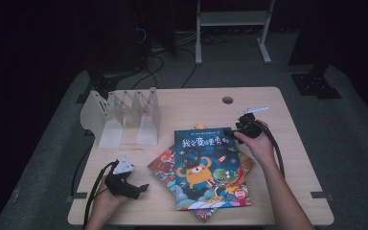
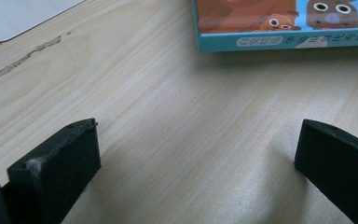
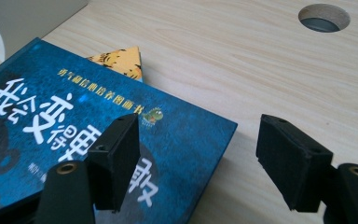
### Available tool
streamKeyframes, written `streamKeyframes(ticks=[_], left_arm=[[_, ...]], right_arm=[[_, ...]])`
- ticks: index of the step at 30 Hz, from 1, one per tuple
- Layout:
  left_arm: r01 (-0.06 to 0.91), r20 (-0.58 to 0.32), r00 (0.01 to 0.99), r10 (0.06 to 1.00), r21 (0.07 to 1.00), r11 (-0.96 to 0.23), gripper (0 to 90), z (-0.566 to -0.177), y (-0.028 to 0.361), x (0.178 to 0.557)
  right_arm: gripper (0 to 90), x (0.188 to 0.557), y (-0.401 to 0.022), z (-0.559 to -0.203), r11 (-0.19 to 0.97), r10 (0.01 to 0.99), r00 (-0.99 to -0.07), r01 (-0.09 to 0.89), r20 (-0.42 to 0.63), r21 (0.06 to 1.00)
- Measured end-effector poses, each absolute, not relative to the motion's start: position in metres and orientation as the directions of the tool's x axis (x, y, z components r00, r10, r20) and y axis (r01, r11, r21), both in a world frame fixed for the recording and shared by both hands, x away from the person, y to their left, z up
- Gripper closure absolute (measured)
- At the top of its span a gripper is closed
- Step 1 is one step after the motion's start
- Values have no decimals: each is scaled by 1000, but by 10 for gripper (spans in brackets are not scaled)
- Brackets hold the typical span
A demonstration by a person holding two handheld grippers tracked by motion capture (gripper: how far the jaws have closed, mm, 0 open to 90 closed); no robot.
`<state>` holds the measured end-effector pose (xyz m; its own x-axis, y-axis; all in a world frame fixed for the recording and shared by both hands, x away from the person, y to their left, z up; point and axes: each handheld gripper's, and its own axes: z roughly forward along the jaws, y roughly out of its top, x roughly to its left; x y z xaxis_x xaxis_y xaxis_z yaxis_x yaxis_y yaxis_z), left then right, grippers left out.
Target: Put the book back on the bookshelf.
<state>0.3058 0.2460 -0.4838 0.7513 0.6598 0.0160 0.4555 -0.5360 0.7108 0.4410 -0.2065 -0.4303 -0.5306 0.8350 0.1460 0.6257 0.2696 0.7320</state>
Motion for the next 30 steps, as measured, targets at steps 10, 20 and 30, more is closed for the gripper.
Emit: streamKeyframes(ticks=[10, 20, 30], left_arm=[[455, 16, 751, 660, 712, -535, 0, -484, 246, 306], [455, 16, 751, 660, 712, -535, 0, -484, 246, 306], [454, 15, 753, 658, 713, -535, 0, -484, 246, 306]], right_arm=[[285, 458, -200, -438, 276, 832, -528, 659, 169, 700], [289, 465, -195, -448, 269, 819, -534, 681, 209, 681], [276, 464, -188, -447, 287, 819, -542, 671, 188, 684]])
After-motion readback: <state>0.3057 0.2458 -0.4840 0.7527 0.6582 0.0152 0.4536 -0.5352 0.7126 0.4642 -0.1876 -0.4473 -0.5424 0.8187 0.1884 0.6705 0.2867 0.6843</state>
